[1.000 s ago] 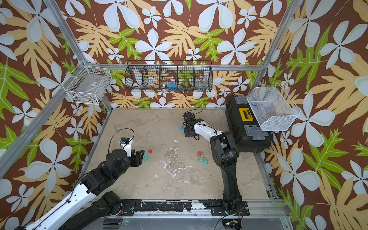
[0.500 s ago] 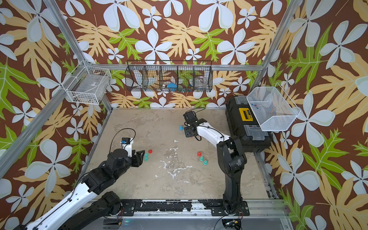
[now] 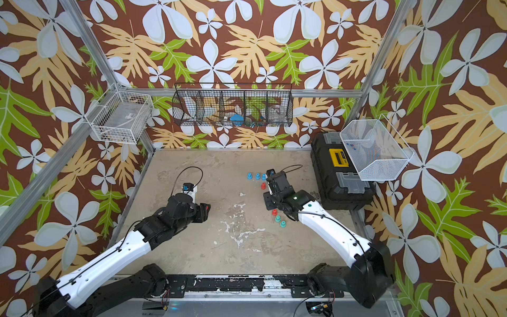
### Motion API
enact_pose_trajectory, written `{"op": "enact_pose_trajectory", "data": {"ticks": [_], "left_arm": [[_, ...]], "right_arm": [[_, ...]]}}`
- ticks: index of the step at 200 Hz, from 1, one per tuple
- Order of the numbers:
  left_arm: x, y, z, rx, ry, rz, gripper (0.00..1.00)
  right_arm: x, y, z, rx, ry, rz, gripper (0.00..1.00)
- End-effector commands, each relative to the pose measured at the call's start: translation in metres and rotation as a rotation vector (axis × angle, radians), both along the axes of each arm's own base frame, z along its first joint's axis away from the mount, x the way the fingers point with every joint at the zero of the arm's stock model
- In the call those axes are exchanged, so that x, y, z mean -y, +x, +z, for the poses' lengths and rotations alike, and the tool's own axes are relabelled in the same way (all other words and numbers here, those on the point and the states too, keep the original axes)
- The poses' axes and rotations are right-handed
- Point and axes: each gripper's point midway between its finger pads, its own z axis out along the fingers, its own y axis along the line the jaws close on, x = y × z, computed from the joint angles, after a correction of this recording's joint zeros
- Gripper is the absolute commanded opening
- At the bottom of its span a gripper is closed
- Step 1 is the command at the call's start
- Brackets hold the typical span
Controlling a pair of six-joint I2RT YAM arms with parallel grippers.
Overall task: Close the stamp cap
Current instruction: Move the cover to the center of the board.
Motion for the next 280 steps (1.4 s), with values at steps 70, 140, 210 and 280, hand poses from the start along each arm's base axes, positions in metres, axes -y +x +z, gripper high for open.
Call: {"op": "enact_pose_trajectory", "data": {"ticks": [70, 140, 210, 280], "left_arm": [[0.006, 0.037, -0.058, -0.116, -0.044, 0.109, 0.60], [0.007, 0.056, -0.096, -0.186, -0.009, 0.144, 0.59], [0.004, 0.071, -0.110, -0.211, 0.016, 0.165, 0.58], [0.001, 0.071, -0.132, -0.255, 0.033, 0.172, 0.58]], "right_arm": [[0.027, -0.053, -0.008, 0.033, 0.103, -0.026, 0.49], [0.027, -0.059, -0.006, 0.062, 0.141, -0.014, 0.49], [0.025, -0.059, -0.005, 0.066, 0.156, -0.013, 0.49], [0.024, -0.058, -0.008, 0.063, 0.154, -0.014, 0.49]]}}
